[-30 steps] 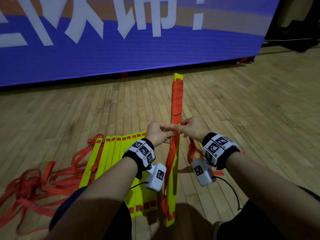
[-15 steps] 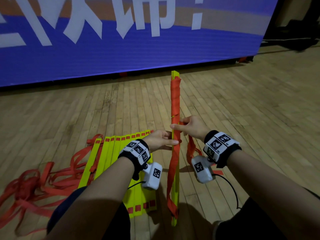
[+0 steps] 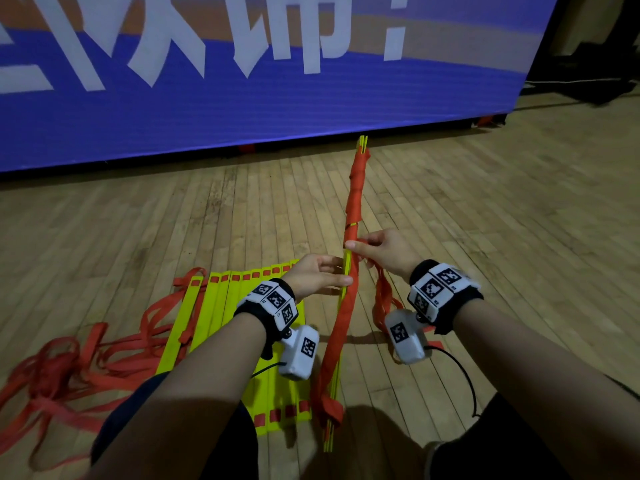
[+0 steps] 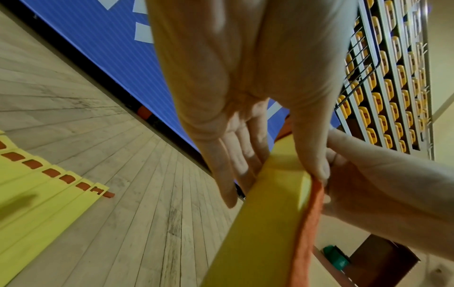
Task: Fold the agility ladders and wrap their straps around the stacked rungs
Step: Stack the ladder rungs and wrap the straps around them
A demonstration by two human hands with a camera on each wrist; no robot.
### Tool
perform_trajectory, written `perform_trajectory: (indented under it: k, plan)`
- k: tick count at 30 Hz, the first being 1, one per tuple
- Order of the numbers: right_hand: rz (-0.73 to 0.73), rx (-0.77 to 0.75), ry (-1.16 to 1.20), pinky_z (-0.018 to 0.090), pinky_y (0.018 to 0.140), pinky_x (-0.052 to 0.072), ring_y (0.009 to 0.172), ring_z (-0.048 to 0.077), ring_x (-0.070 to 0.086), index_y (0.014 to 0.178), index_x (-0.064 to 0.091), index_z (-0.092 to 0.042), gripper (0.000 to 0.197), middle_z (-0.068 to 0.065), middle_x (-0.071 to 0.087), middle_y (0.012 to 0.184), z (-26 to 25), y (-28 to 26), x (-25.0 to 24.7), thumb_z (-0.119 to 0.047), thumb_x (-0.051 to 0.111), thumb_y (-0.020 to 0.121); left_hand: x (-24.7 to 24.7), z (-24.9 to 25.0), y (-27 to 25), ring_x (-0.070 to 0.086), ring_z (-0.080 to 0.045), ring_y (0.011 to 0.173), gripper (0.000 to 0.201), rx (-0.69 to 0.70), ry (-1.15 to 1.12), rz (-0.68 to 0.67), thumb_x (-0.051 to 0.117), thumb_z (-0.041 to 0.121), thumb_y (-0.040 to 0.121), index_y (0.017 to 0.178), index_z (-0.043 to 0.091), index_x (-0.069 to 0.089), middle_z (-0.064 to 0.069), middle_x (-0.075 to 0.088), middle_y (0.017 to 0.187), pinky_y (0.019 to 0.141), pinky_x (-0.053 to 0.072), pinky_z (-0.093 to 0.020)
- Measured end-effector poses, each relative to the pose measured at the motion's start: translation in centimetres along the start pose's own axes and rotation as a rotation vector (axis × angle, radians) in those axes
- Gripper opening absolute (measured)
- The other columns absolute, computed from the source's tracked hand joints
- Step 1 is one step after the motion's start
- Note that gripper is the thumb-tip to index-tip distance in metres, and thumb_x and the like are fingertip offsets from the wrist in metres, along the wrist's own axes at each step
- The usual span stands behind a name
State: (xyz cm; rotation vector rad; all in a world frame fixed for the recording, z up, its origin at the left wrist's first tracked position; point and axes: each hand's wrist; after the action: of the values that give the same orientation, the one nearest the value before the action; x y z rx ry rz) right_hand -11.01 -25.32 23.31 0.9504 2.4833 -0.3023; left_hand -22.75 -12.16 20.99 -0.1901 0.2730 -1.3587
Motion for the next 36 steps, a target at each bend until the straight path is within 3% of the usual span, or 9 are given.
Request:
perform_trajectory:
  k: [7,12,16,19,23,27,30,34,36]
  plan:
    - [0.087,0.000,0.028,0.010,0.047,0.040,0.042,0.000,0.049,0.066,0.068,-0.016,0.024,-0.009,0.061,0.056,0.3,0.1,0.2,-0.033,0.070,0.084,0.5,0.2,0.1,0.065,-0.013,0.074,0.026,0.025,0.059,0.182,0.079,0.009,0.076,0.090,0.014,0.058,-0.001,0.057,0.084,0.067,0.057,-0.027]
    - [0.064,0.042,0.091,0.012,0.045,0.036,0.038,-0.001,0.047,0.064,0.064,-0.014,0.027,-0.012,0.056,0.042,0.2,-0.1,0.2,-0.025,0.066,0.088,0.6,-0.1,0.4,0.065,-0.015,0.075,0.033,0.012,0.081,0.179,0.077,0.012,0.078,0.099,0.008,0.053,-0.002,0.060,0.084,0.067,0.057,-0.030]
    - [0.081,0.068,0.201,0.013,0.050,0.041,0.039,-0.001,0.048,0.075,0.068,-0.002,0.023,-0.009,0.059,0.047,0.3,0.0,-0.3,-0.021,0.066,0.088,0.2,0.3,0.1,0.064,-0.009,0.075,0.019,0.010,0.032,0.129,0.067,0.014,0.088,0.104,0.010,0.059,-0.002,0.062,0.093,0.061,0.055,-0.020]
    - [0.082,0.091,0.237,0.010,0.049,0.042,0.039,-0.001,0.050,0.090,0.069,0.008,0.026,0.003,0.063,0.062,0.5,-0.1,-0.3,-0.018,0.066,0.088,0.2,0.4,0.0,0.064,-0.001,0.064,0.012,0.008,0.046,0.139,0.065,0.011,0.089,0.100,0.011,0.060,0.000,0.060,0.085,0.055,0.053,-0.017]
    - [0.034,0.174,0.232,0.006,0.043,0.037,0.041,0.000,0.052,0.082,0.067,0.001,0.028,-0.008,0.062,0.048,0.1,-0.5,-0.4,-0.021,0.057,0.095,0.2,0.5,0.0,0.060,0.004,0.050,0.012,0.000,0.062,0.202,0.068,0.007,0.086,0.086,0.013,0.057,0.000,0.055,0.072,0.048,0.049,-0.015]
    - [0.013,0.228,0.297,0.008,0.040,0.037,0.046,0.005,0.059,0.091,0.066,0.004,0.032,0.002,0.067,0.060,-0.6,-0.7,-0.7,-0.023,0.053,0.097,0.0,0.5,0.0,0.055,0.005,0.044,0.022,0.035,0.095,0.278,0.071,0.006,0.084,0.077,0.015,0.051,0.000,0.051,0.068,0.045,0.048,-0.016]
    - [0.010,0.194,0.228,0.004,0.044,0.039,0.056,0.008,0.060,0.092,0.069,0.006,0.033,-0.003,0.065,0.057,-0.4,-0.9,-0.5,-0.026,0.059,0.093,0.4,0.6,-0.1,0.053,0.003,0.044,0.026,0.072,0.142,0.290,0.071,0.006,0.084,0.074,0.015,0.048,0.001,0.048,0.066,0.046,0.049,-0.018]
    - [0.091,0.198,0.104,0.017,0.050,0.044,0.048,0.007,0.058,0.085,0.071,0.003,0.043,0.006,0.067,0.070,-0.2,-0.4,0.6,-0.040,0.074,0.079,1.2,0.5,0.1,0.051,0.004,0.041,0.030,0.121,0.185,0.304,0.069,0.001,0.084,0.071,0.014,0.045,0.001,0.046,0.064,0.042,0.047,-0.019]
    - [0.117,0.229,0.013,0.026,0.055,0.046,0.050,0.009,0.058,0.073,0.068,-0.005,0.044,0.005,0.065,0.066,0.0,-0.1,1.1,-0.048,0.075,0.074,1.6,0.4,0.3,0.049,0.003,0.040,0.031,0.144,0.213,0.313,0.068,0.000,0.084,0.070,0.015,0.043,0.001,0.046,0.067,0.040,0.045,-0.019]
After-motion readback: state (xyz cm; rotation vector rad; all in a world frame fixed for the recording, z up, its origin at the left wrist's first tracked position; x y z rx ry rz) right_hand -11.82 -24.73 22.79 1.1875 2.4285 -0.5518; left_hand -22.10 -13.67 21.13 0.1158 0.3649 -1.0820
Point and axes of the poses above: each hand's wrist, its own y-axis towards the middle knuckle, its own x-axis out of the palm, z = x × y
